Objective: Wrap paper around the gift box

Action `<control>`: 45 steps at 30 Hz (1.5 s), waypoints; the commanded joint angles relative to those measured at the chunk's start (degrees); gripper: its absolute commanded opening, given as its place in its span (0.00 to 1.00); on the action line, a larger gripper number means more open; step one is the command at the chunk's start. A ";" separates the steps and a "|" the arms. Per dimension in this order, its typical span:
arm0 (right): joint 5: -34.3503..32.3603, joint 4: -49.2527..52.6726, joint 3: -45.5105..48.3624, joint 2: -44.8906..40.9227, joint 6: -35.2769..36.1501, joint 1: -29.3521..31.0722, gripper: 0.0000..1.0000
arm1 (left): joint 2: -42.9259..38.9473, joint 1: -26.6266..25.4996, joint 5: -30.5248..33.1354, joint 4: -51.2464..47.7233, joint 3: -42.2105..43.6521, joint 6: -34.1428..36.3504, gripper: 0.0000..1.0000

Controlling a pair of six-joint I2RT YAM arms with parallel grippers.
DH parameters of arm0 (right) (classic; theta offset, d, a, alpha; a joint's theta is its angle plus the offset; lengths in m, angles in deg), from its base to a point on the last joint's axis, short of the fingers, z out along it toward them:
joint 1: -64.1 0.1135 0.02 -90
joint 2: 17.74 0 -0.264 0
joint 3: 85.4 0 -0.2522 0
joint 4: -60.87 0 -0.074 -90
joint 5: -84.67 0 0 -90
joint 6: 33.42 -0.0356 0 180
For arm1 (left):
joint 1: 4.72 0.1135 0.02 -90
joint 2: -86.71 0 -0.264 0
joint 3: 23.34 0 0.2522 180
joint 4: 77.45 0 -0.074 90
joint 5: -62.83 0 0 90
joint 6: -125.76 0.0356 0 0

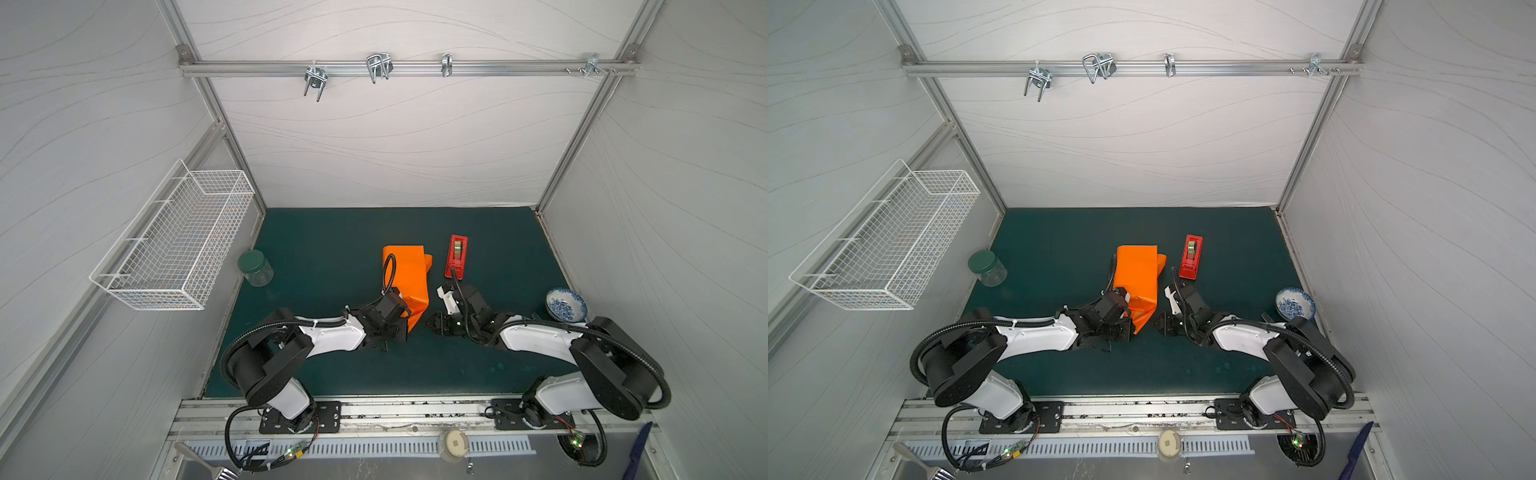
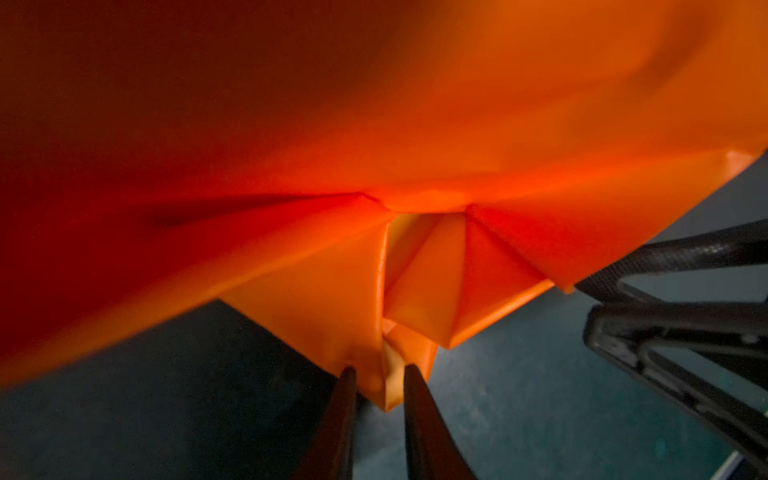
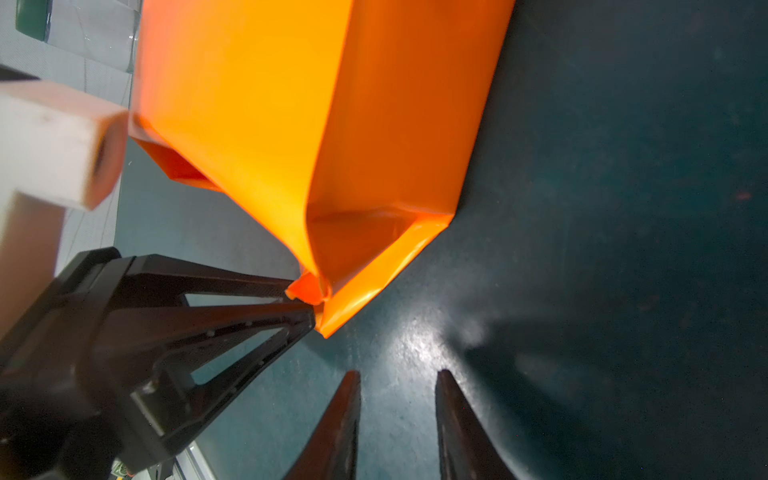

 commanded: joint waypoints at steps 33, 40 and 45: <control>-3.75 -14.11 2.23 9.45 -8.87 9.16 0.08 | -4.00 -0.10 1.92 -1.78 -3.36 -0.66 0.00; -13.03 -22.17 3.70 13.70 -12.43 11.85 0.03 | -5.09 0.65 1.15 -2.33 -3.65 -0.54 0.00; -15.57 -29.93 4.31 17.56 -13.05 12.92 0.03 | -5.69 1.03 0.80 -3.12 -4.05 -0.12 0.00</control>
